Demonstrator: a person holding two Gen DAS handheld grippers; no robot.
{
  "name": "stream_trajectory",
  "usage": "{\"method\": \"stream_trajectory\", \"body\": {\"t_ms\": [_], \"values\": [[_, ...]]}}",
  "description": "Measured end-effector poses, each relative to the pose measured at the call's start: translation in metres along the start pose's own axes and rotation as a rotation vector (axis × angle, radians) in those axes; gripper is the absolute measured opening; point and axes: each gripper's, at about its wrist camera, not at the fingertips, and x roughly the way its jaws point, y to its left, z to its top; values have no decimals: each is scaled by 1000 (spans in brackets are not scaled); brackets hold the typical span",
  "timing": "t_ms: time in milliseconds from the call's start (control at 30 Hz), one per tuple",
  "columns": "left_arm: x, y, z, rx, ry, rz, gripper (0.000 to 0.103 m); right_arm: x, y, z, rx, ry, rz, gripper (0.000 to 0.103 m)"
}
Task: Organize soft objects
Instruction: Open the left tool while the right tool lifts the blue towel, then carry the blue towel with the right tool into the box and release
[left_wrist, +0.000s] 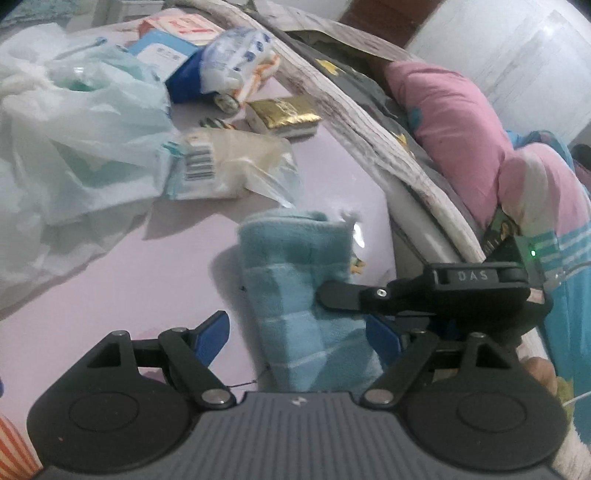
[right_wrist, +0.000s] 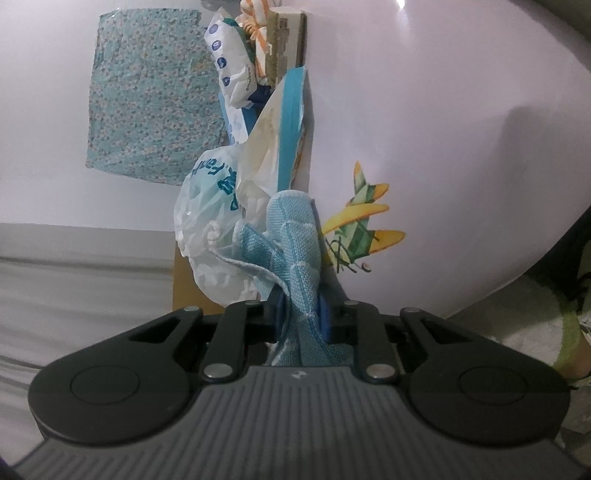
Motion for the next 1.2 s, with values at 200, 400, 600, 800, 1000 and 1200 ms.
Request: {"method": "stream_trajectory", "body": {"t_ms": [200, 400, 600, 800, 1000, 1200], "values": [[-8, -10, -3, 21, -20, -22, 75, -4, 18, -6, -56, -10, -9, 15], [-49, -15, -1, 30, -115, -23, 75, -8, 57, -12, -140, -10, 13, 15], [-107, -11, 10, 19, -247, 21, 75, 9, 126, -10, -291, 25, 74, 15], [-170, 20, 26, -67, -401, 130, 78, 72, 204, -2, -428, 123, 131, 15], [-219, 79, 45, -196, -501, 231, 83, 163, 277, 6, -498, 236, 134, 14], [-248, 134, 48, -338, -571, 407, 83, 254, 329, 5, -547, 273, 0, 14]]}}
